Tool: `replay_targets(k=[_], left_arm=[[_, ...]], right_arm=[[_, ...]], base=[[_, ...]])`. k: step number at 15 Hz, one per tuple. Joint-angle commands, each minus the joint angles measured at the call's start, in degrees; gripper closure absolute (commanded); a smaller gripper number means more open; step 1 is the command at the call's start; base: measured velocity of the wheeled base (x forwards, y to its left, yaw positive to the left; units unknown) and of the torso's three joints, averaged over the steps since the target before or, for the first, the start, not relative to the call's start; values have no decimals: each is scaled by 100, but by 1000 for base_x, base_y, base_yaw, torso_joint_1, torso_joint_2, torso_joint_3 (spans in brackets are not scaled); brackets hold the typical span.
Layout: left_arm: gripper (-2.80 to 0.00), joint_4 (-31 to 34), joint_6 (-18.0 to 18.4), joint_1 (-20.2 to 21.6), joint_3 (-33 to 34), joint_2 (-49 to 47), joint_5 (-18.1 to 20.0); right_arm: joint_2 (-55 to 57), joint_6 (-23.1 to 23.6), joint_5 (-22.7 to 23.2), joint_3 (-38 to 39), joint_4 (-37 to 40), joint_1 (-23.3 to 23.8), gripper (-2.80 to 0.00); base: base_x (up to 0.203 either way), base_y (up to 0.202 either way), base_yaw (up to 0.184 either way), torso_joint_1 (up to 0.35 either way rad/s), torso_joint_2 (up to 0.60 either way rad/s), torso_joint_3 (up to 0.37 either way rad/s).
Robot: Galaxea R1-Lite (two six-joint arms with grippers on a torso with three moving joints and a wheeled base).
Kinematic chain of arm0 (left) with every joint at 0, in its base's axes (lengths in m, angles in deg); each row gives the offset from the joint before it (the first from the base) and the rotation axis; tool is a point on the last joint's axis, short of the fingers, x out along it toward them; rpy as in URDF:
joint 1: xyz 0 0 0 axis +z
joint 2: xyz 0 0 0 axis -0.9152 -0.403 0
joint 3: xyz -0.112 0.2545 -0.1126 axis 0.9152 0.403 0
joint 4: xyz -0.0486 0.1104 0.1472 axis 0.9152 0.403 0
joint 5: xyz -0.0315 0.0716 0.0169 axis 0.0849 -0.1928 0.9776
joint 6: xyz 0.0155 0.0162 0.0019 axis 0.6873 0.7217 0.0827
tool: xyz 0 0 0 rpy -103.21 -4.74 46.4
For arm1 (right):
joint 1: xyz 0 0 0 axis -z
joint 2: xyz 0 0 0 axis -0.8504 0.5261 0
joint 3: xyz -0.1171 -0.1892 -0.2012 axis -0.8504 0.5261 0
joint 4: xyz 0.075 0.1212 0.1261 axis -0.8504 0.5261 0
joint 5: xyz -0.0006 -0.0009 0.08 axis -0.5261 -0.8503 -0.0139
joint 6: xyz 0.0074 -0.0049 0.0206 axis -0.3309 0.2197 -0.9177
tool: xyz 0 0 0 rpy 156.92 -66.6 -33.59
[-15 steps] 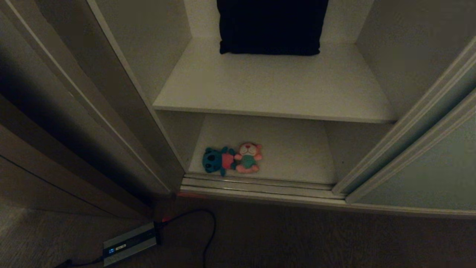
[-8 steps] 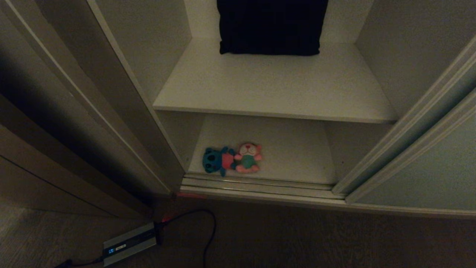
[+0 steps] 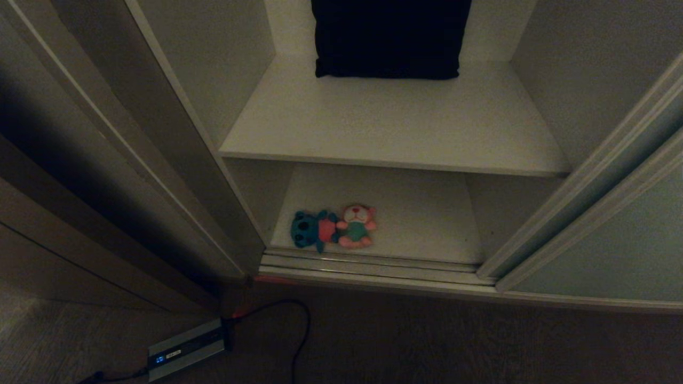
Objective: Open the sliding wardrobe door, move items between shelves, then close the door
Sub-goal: Close the door
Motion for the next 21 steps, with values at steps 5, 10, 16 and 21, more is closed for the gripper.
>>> replay_targets(k=[5,10,16,21], left_arm=[[0,3,4,1,-2,-9,0],[0,3,4,1,-2,-9,0],[0,3,4,1,-2,-10,0],[0,3,4,1,-2,-18,0]], right_arm=[[1552,-322,1293,-1007,-54,1053,0],[2805,-389,4247,-1836,-136,3577,0],[3819,-682,6221,-2142,-578,3948,0],[4763,-764,6580,-2298,-1193,3953,0]], base=[[0,0,0,0,0,0],[0,0,0,0,0,0],[0,0,0,0,0,0],[0,0,0,0,0,0]])
